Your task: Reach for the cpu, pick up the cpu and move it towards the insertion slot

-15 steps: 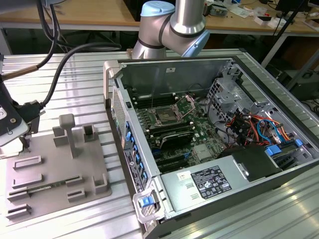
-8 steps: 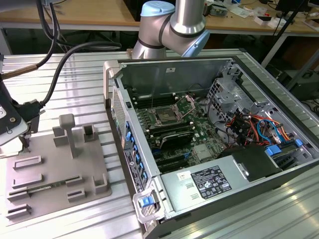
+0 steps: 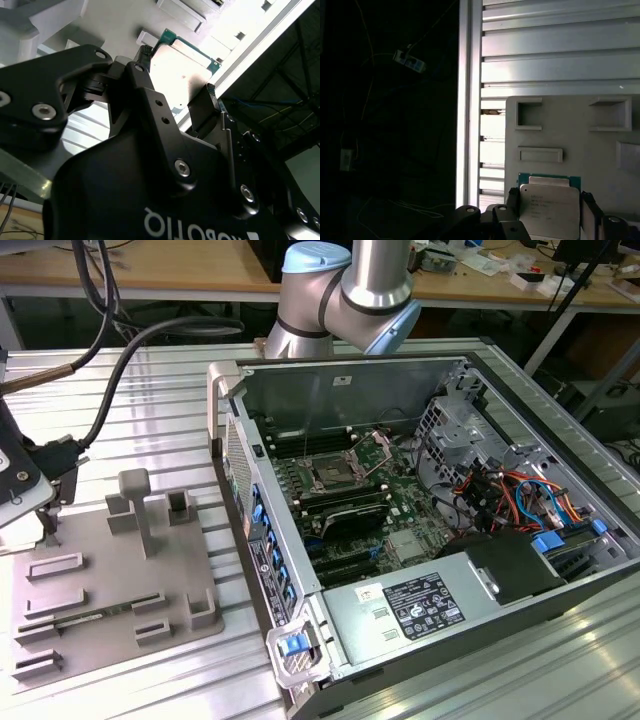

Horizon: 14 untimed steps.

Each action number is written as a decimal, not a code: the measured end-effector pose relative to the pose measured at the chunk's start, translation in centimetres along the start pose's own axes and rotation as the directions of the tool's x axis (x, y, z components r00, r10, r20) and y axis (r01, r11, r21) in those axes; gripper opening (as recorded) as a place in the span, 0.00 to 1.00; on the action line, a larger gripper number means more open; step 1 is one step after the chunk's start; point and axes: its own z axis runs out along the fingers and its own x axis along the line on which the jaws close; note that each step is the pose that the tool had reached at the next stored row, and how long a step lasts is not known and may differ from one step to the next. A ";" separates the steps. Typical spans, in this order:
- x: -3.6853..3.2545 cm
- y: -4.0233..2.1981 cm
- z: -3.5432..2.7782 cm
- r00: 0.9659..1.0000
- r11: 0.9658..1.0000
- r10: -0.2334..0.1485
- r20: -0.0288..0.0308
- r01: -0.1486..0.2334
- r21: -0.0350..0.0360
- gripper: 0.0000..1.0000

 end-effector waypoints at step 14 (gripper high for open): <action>0.00 0.03 -1.00 1.000 1.000 0.000 0.000 0.000 0.000 0.55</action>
